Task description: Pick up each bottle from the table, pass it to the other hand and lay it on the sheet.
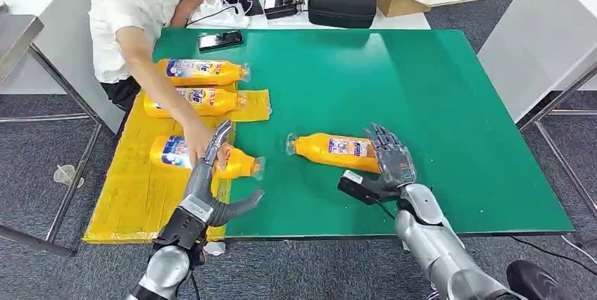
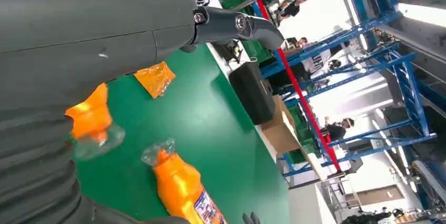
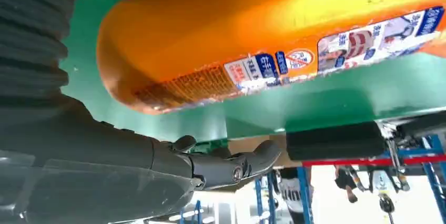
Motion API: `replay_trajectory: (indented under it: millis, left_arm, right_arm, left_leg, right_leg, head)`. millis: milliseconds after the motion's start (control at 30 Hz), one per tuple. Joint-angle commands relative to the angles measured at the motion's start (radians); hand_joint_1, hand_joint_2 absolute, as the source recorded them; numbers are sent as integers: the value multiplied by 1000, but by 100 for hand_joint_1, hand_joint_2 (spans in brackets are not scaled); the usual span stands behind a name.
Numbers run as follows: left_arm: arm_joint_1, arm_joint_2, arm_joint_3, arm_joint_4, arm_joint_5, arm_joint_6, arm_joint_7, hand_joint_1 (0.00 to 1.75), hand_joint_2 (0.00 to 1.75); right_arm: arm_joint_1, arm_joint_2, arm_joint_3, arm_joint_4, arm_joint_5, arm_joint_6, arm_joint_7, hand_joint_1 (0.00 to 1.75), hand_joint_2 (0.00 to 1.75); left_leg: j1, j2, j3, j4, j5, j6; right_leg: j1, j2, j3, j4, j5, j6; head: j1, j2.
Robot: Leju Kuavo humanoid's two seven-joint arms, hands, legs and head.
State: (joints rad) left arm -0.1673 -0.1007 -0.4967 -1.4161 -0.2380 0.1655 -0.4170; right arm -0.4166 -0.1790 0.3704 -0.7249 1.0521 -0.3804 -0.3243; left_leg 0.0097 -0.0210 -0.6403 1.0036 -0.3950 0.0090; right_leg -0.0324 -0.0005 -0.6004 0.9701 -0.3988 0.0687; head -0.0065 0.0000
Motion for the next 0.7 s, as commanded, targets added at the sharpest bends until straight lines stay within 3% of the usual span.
replay_trajectory:
  millis: [33,367,400,433,467,500,567,700]
  left_arm:
    - [-64,-16,2,126,25,10,4,0,175]
    - [-34,-2,12,97,18,27,3,0,175]
    - [-34,-2,12,100,18,27,3,0,175]
    - [-33,-2,13,102,18,26,3,0,175]
    - [-33,-2,12,103,17,27,2,0,175]
    - [-32,-1,12,103,17,26,2,0,175]
    - [-34,1,17,104,18,32,0,0,175]
    - [-42,2,23,109,21,32,-4,0,175]
  right_arm:
    - [-149,38,45,282,4,76,84,0,175]
    - [-165,20,42,325,-9,283,208,0,175]
    - [-166,17,40,328,-10,285,219,7,175]
    - [-168,12,43,333,-5,284,226,24,175]
    - [-173,12,34,342,-16,295,230,89,175]
    - [-177,9,39,348,-6,289,236,131,175]
    - [-185,6,30,357,-18,307,226,175,175]
    - [-184,4,25,351,-35,310,180,175,175]
  left_leg:
    - [0,4,4,0,-1,0]
    - [1,2,6,0,-1,0]
    - [1,2,8,-1,-1,0]
    - [1,3,10,0,-3,0]
    - [1,1,8,-1,-1,0]
    - [1,1,10,0,-1,0]
    - [1,0,10,-1,0,0]
    - [1,1,9,-1,0,0]
  right_leg:
    - [1,2,3,0,0,-3]
    - [1,1,6,-1,-1,-3]
    - [2,0,8,-2,-1,-4]
    - [3,0,10,-2,-2,-6]
    - [2,-1,8,-2,0,-3]
    - [2,-1,9,-2,-1,-4]
    - [1,-1,8,-2,-1,-3]
    - [1,0,8,-2,1,-3]
  head:
    - [0,0]
    - [0,0]
    - [0,0]
    - [0,0]
    - [0,0]
    - [0,0]
    - [0,0]
    - [0,0]
